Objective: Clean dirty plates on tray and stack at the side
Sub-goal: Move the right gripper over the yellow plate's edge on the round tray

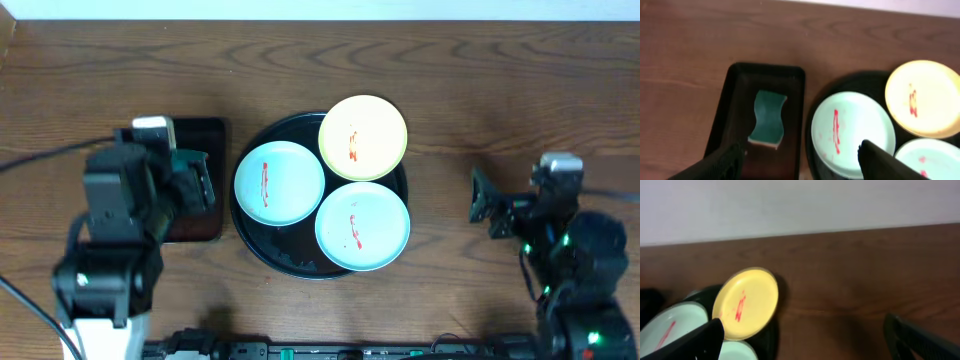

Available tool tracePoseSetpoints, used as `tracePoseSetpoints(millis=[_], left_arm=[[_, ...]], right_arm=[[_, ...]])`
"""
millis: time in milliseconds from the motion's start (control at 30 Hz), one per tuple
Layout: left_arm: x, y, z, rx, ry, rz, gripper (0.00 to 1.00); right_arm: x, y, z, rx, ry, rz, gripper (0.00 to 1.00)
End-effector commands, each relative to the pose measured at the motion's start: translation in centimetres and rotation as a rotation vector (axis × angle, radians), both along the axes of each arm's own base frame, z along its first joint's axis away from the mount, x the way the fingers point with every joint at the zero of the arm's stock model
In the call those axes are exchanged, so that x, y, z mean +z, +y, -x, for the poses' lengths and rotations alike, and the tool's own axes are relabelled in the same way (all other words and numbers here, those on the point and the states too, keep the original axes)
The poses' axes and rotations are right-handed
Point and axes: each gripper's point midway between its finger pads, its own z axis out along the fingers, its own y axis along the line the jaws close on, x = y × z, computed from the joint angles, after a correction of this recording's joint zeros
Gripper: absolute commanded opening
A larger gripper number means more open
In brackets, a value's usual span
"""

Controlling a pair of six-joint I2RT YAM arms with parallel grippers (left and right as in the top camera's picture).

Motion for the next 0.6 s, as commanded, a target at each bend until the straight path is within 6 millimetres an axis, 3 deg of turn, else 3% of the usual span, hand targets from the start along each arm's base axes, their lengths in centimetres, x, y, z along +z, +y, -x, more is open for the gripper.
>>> tracePoseSetpoints(millis=[0, 267, 400, 567], left_arm=[[2.4, -1.1, -1.0, -0.039, 0.022, 0.05, 0.74], [2.5, -2.1, -1.7, -0.082, 0.273, 0.082, 0.74], [0.7, -2.5, -1.6, -0.091, 0.388, 0.104, 0.74], [-1.2, -2.5, -2.0, -0.086, 0.471, 0.106, 0.74]], right_arm=[[0.9, 0.8, -1.0, 0.062, 0.074, 0.035, 0.99], [-0.4, 1.3, -2.1, 0.119, 0.426, 0.081, 0.99], [-1.3, 1.3, -2.4, 0.123, 0.585, 0.083, 0.99], [-2.6, 2.5, -4.8, 0.138, 0.616, 0.006, 0.99]])
